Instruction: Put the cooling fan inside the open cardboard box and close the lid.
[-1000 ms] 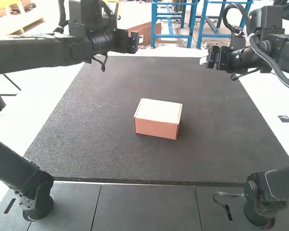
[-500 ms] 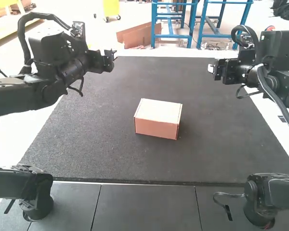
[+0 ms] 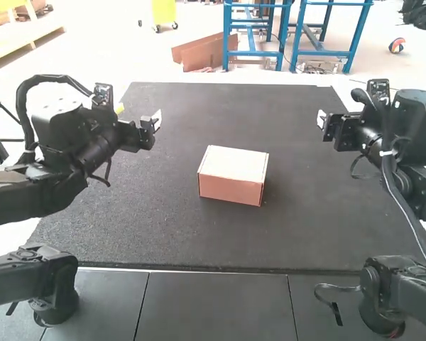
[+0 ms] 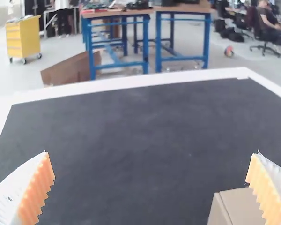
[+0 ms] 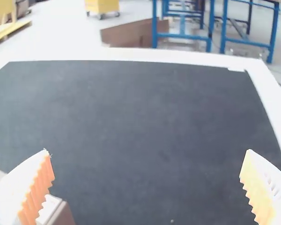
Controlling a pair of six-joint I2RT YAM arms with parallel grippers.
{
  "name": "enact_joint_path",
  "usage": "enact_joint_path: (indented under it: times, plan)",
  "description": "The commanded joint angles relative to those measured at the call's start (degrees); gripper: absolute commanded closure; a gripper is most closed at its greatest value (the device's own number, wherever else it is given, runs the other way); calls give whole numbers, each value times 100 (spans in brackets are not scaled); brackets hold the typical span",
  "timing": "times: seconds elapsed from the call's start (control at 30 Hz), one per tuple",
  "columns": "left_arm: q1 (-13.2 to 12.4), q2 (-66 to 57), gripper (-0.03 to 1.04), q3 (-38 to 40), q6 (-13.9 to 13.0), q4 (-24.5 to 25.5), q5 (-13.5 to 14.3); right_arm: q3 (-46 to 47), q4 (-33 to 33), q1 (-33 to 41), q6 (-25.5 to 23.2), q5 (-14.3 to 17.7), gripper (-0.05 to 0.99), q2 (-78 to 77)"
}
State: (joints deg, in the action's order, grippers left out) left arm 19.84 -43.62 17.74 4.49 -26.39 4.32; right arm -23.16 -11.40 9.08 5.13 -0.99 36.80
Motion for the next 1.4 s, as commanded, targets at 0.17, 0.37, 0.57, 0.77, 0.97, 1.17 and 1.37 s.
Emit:
enact_joint_path:
  times: [0.17,0.37,0.57,0.77,0.97,1.17,1.37]
  plan:
    - [-15,1092,4,-675,-282,20,-186,628,-240,-64,-38,126,2,-709]
    - [3,1909,4,-1115,-282,178,-309,1015,-275,-64,-20,126,2,-1122]
    - [3,2393,4,-1422,-273,293,-353,1358,-433,-64,76,126,2,-1394]
    - [-15,2823,5,-1668,-273,460,-344,1718,-469,-56,103,117,2,-1728]
    - [-41,3289,5,-1782,-229,1048,-291,2017,-442,-56,147,126,2,-2194]
    - [-226,3729,6,-1791,192,1699,-186,2193,-425,-56,147,161,2,-2388]
    - [-876,4001,6,-1791,236,2068,-194,2325,-99,-56,147,170,2,-2862]
